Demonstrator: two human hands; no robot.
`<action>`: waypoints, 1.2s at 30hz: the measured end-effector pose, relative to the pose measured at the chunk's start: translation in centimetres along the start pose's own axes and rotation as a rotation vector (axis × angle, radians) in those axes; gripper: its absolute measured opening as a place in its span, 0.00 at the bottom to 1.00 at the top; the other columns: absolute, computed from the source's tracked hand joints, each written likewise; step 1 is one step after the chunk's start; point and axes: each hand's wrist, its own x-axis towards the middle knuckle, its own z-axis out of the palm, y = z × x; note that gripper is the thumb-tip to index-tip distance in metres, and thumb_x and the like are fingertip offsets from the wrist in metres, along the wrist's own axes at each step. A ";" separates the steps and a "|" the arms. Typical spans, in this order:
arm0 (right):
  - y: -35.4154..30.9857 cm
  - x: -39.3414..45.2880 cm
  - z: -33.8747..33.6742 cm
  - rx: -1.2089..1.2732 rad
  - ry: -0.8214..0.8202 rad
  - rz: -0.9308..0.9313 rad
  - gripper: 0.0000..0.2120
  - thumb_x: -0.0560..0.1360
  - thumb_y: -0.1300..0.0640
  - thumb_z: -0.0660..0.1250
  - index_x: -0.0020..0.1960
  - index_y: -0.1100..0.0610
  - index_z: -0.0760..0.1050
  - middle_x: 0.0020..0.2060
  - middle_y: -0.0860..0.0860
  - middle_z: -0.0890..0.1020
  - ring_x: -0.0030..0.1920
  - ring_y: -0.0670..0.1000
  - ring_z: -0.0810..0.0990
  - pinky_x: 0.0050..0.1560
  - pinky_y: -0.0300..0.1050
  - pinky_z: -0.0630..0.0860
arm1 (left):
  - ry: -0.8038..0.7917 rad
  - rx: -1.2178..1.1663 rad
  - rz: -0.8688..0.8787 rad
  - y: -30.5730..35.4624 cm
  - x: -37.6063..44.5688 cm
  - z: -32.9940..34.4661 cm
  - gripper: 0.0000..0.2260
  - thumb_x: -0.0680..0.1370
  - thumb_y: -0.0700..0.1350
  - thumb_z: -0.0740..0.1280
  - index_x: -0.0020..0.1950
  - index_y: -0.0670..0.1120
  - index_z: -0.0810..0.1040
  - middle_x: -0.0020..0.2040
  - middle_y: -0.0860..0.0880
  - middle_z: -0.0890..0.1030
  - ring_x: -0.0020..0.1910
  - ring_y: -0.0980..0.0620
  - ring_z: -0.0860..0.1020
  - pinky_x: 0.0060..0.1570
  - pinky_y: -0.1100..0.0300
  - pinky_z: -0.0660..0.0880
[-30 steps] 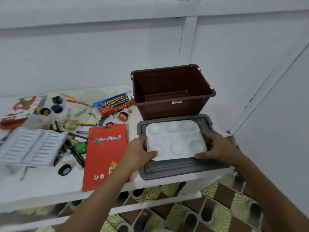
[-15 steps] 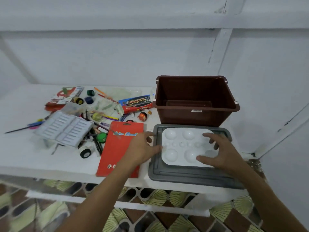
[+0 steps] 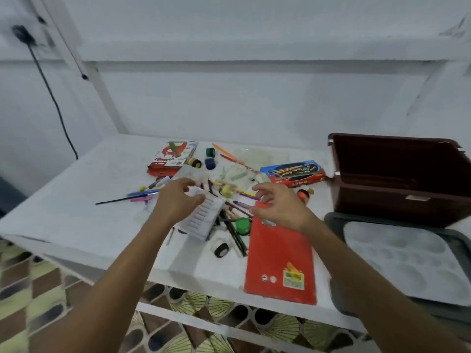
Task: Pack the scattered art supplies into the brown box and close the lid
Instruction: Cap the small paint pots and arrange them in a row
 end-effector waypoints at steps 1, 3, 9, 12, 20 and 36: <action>-0.4 1.1 1.3 -0.018 0.001 0.030 0.23 0.70 0.56 0.74 0.63 0.56 0.74 0.51 0.52 0.78 0.46 0.49 0.77 0.40 0.35 0.74 | -0.009 0.068 -0.012 -1.7 1.0 -0.7 0.25 0.70 0.53 0.74 0.65 0.46 0.75 0.62 0.44 0.76 0.60 0.46 0.75 0.57 0.56 0.71; -1.2 3.1 4.0 -0.052 0.012 0.087 0.22 0.69 0.56 0.74 0.62 0.56 0.75 0.51 0.51 0.77 0.46 0.48 0.76 0.43 0.37 0.72 | -0.080 0.229 -0.058 -5.3 3.1 -1.6 0.35 0.67 0.61 0.74 0.69 0.49 0.70 0.68 0.42 0.69 0.66 0.43 0.69 0.64 0.48 0.69; -2.7 5.5 9.4 -0.179 -0.043 0.216 0.18 0.70 0.51 0.73 0.57 0.56 0.78 0.49 0.50 0.80 0.48 0.48 0.78 0.51 0.47 0.76 | -0.239 0.061 -0.088 -11.5 6.8 -2.8 0.48 0.55 0.72 0.71 0.71 0.53 0.67 0.66 0.50 0.75 0.63 0.48 0.74 0.60 0.46 0.73; -3.2 5.7 10.7 -0.205 -0.083 0.253 0.20 0.72 0.49 0.71 0.61 0.57 0.76 0.55 0.52 0.79 0.52 0.50 0.78 0.55 0.47 0.76 | -0.219 0.014 -0.024 -12.4 8.3 -3.6 0.34 0.61 0.67 0.72 0.62 0.51 0.75 0.57 0.52 0.81 0.55 0.49 0.78 0.53 0.52 0.76; -5.8 7.4 12.6 -0.229 0.020 0.218 0.18 0.74 0.51 0.69 0.56 0.64 0.76 0.51 0.60 0.79 0.51 0.58 0.78 0.54 0.53 0.75 | -0.012 -0.782 -0.408 -15.8 11.7 -6.9 0.13 0.78 0.41 0.63 0.60 0.36 0.74 0.57 0.40 0.79 0.46 0.45 0.79 0.40 0.55 0.79; -8.6 7.0 19.0 -0.176 -0.035 0.217 0.16 0.71 0.52 0.73 0.56 0.54 0.73 0.42 0.50 0.77 0.38 0.44 0.74 0.35 0.34 0.70 | -0.036 -0.130 -0.004 -16.2 6.4 -6.4 0.33 0.74 0.53 0.69 0.73 0.42 0.61 0.69 0.39 0.64 0.69 0.40 0.65 0.67 0.50 0.64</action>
